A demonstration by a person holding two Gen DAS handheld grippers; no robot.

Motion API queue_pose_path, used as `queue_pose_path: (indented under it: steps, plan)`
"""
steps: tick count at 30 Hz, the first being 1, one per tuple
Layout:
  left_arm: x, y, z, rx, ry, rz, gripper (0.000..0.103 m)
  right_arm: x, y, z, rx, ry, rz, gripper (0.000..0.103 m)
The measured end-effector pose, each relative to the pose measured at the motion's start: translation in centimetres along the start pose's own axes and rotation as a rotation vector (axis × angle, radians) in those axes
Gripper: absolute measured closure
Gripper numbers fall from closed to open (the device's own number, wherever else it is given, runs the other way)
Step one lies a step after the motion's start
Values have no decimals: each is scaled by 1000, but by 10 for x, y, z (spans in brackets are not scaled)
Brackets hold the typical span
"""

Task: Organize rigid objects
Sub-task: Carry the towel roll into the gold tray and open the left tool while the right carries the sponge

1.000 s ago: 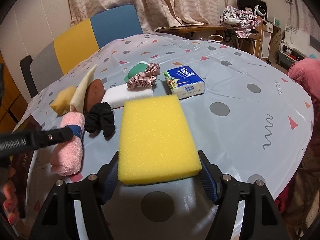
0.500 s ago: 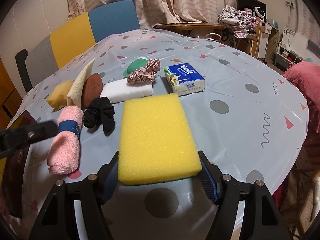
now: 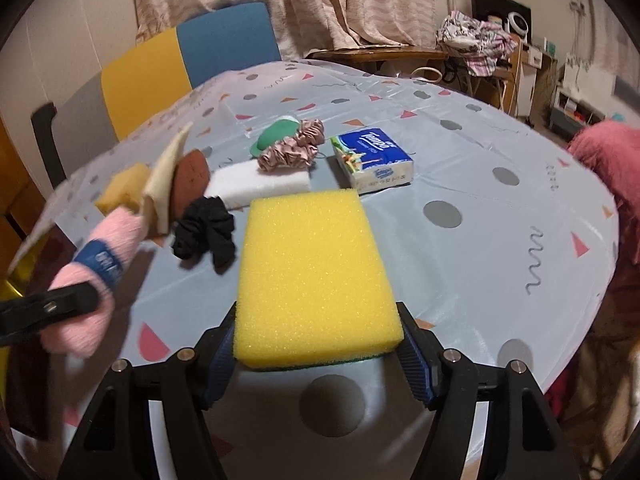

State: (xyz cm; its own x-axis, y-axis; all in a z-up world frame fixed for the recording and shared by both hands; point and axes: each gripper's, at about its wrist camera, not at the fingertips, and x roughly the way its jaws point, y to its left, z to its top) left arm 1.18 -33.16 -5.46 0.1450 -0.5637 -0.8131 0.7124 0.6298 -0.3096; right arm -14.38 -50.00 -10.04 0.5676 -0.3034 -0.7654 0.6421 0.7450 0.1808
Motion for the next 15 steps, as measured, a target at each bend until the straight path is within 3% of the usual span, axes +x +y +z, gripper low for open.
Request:
queue_pose_path:
  steps: [8, 15]
  plan:
    - [-79, 48, -19, -54, -115, 13, 68, -16, 24, -2, -19, -10, 38, 33]
    - [-121, 129, -30, -167, -169, 145, 68, -42, 56, -2, -42, -45, 86, 33]
